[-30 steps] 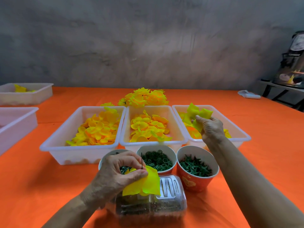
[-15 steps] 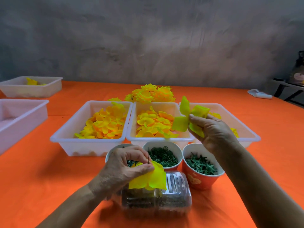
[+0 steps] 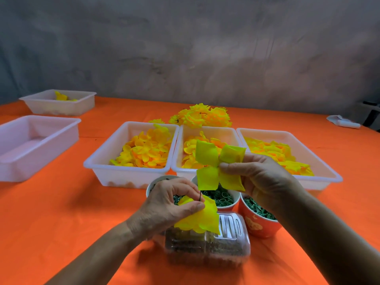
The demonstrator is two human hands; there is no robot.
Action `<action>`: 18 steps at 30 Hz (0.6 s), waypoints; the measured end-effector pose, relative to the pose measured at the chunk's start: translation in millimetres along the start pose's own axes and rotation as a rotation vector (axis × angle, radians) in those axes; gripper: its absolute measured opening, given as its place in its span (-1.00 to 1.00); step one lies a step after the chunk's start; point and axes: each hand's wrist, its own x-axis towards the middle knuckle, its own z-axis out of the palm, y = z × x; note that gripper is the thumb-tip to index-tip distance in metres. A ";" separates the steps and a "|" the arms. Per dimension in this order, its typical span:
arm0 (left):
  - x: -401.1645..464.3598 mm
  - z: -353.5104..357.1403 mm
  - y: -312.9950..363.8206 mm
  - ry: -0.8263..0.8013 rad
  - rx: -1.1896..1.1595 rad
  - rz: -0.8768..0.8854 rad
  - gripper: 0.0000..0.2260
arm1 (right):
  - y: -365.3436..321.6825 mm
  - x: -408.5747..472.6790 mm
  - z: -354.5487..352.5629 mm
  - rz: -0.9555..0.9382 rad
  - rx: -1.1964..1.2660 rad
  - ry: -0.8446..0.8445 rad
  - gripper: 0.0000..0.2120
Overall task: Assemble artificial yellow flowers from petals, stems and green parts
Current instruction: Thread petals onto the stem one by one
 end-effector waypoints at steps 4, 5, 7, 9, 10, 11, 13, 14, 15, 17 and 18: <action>-1.1 -0.8 3.7 0.005 0.002 -0.030 -0.91 | 4.1 0.6 3.8 -0.001 0.010 -0.030 -0.72; -1.4 -1.3 4.7 0.012 0.004 -0.043 -0.87 | 4.7 1.1 4.2 0.008 -0.002 -0.033 -0.70; -2.1 -3.5 5.5 0.012 0.005 -0.065 -0.78 | 5.6 2.1 5.0 0.028 -0.014 -0.041 -0.66; -2.8 -7.4 5.7 -0.020 -0.023 -0.072 -0.74 | 5.4 3.1 6.3 0.038 -0.017 -0.046 -0.64; -2.8 -10.2 6.1 -0.034 -0.051 -0.081 -0.73 | 4.9 3.6 7.2 0.042 -0.024 -0.049 -0.65; -2.4 -13.0 6.9 -0.036 -0.094 -0.096 -0.72 | 4.5 3.8 8.1 0.046 -0.032 -0.053 -0.65; -1.1 -20.1 9.9 0.005 -0.230 -0.134 -0.73 | 4.0 4.5 10.4 0.055 -0.053 -0.060 -0.68; -0.3 -23.8 12.5 0.039 -0.305 -0.143 -0.74 | 4.1 4.8 11.5 0.058 -0.063 -0.063 -0.68; 0.2 -27.5 15.4 0.072 -0.365 -0.147 -0.73 | 4.7 5.3 12.7 0.061 -0.072 -0.067 -0.68; 1.6 -32.4 21.2 0.101 -0.417 -0.146 -0.66 | 6.9 6.0 14.6 0.066 -0.087 -0.072 -0.65; 2.1 -33.4 23.9 0.095 -0.414 -0.142 -0.61 | 8.2 6.1 15.2 0.072 -0.094 -0.072 -0.63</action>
